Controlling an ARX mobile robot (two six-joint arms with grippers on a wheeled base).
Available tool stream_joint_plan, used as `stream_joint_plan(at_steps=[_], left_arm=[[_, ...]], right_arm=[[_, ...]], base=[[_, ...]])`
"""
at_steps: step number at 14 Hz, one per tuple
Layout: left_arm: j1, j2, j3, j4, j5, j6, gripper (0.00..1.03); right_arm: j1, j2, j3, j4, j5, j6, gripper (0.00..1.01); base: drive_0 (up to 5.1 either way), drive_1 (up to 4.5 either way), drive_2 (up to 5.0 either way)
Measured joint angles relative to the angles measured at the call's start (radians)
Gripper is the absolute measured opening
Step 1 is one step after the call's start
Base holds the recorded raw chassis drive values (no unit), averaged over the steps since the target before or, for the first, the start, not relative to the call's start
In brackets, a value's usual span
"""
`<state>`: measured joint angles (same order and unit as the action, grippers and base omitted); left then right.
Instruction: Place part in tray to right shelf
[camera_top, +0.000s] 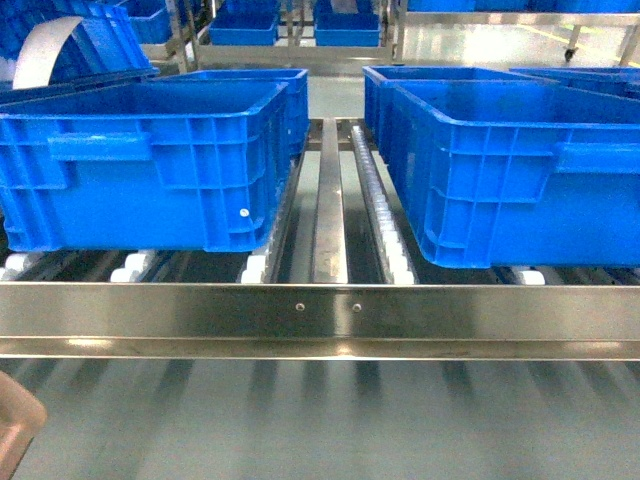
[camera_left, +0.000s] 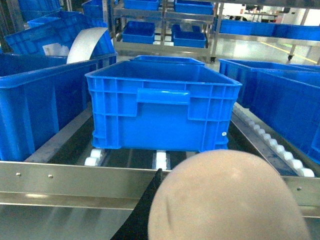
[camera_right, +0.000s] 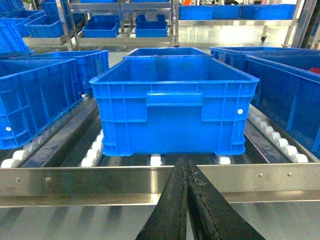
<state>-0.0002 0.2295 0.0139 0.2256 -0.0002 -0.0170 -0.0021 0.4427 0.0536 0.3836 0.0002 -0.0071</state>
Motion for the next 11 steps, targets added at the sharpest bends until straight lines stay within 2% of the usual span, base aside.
stream_joint_plan(at_steps=[2,3,5,6,11], left_arm=[[0.000,-0.035,0.000,-0.039,0.000,0.000,0.13],[0.000,-0.054,0.000,-0.054,0.000,0.000,0.13],[0.000,-0.204,0.000,-0.256,0.002,0.000,0.13],[0.000,-0.222,0.002,-0.212,0.000,0.002,0.13],[0.000,-0.222,0.001,-0.236,0.000,0.003,0.13]], right_arm=[[0.002,-0.056,-0.011,-0.040,0.000,0.000,0.02],[0.002,-0.075,-0.039,-0.007,0.000,0.000,0.02],[0.002,-0.124,-0.041,-0.069,0.000,0.000,0.02],[0.002,-0.151,-0.041,-0.082,0.000,0.000,0.02],[0.002,-0.250,-0.041,-0.191,0.000,0.003,0.02]], base=[[0.0,0.00,0.0],[0.0,0.00,0.0],[0.0,0.00,0.0],[0.0,0.00,0.0],[0.0,0.00,0.0]])
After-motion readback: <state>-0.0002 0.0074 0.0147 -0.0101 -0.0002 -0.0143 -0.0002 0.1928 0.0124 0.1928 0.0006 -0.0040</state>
